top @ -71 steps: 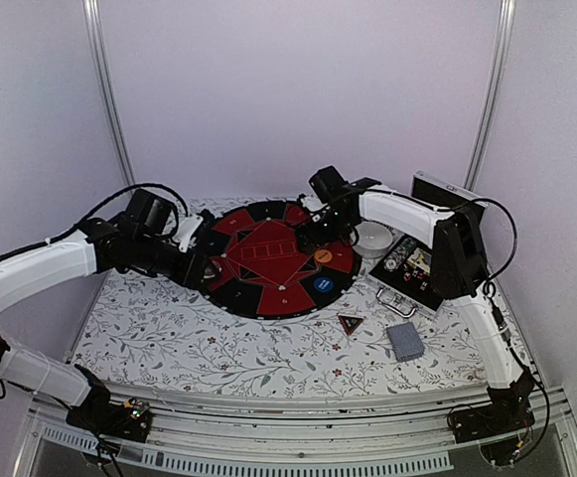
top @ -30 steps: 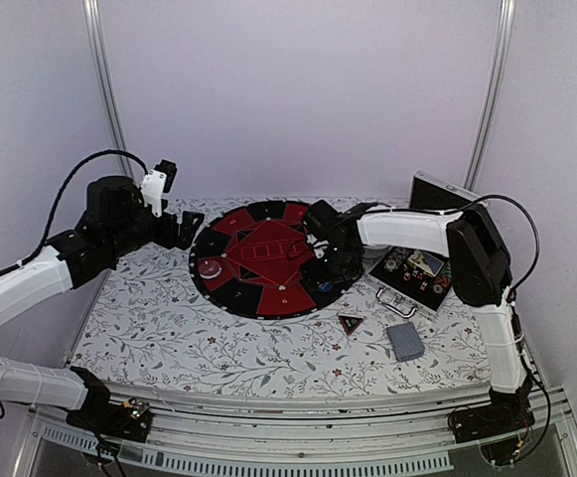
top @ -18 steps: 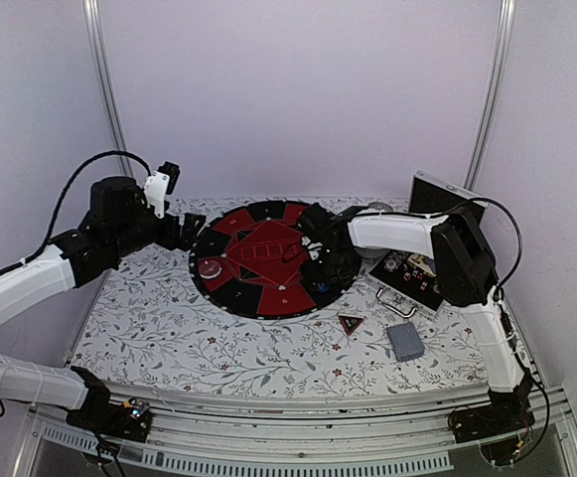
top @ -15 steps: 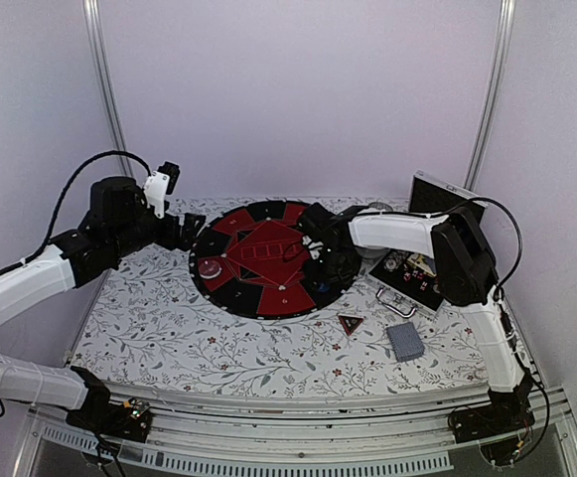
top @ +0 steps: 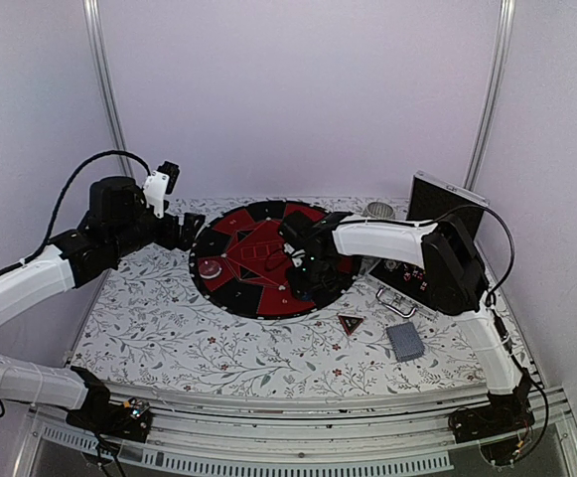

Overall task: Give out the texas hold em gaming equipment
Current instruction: Move the small blind button to position 6.

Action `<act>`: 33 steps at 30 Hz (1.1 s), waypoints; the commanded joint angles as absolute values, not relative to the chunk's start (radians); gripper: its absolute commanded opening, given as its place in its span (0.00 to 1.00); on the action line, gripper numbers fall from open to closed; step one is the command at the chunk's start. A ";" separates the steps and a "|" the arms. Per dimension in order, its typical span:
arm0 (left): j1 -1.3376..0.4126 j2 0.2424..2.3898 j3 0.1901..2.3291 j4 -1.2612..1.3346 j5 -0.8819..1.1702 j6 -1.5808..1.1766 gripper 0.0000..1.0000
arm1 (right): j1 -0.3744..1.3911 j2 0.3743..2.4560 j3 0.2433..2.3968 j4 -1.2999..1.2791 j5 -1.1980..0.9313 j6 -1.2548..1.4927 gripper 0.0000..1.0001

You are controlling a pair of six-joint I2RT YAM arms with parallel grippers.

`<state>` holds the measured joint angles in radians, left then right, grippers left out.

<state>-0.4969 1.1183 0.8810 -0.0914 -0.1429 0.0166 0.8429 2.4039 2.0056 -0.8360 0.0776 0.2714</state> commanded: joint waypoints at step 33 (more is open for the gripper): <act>-0.483 1.111 0.868 -0.074 -0.127 0.028 0.98 | 0.799 2.402 2.195 -0.850 0.093 0.143 0.82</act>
<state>-0.4969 1.1183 0.8810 -0.0914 -0.1387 0.0166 0.9070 2.4752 2.1868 -0.8673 0.0277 0.1856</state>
